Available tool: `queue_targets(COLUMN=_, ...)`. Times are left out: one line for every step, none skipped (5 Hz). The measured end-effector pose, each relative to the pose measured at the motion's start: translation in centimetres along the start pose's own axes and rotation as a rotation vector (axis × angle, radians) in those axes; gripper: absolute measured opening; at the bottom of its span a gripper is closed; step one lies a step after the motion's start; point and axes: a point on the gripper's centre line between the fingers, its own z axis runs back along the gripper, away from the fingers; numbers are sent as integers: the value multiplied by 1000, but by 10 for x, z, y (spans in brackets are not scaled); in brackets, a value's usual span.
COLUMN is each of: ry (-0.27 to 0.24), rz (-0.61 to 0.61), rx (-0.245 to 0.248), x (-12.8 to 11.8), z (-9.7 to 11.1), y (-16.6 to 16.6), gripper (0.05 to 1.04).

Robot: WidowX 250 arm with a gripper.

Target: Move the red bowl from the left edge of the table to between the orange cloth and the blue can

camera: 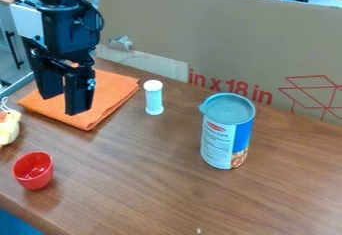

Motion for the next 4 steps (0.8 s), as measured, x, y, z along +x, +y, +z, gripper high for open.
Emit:
queue_targets(ry=15, rz=-1, rx=-8, x=-1, z=-5, y=-1, gripper=1001)
queue_targets(ry=-4, rz=-55, rx=0, x=-20, z=-14, y=-5, gripper=1001)
queue_targets(ry=-13, rz=-25, rx=54, x=-39, z=-14, y=-4, gripper=1001)
queue_targets(ry=33, rz=10, rx=112, x=-52, z=-31, y=1, gripper=1001)
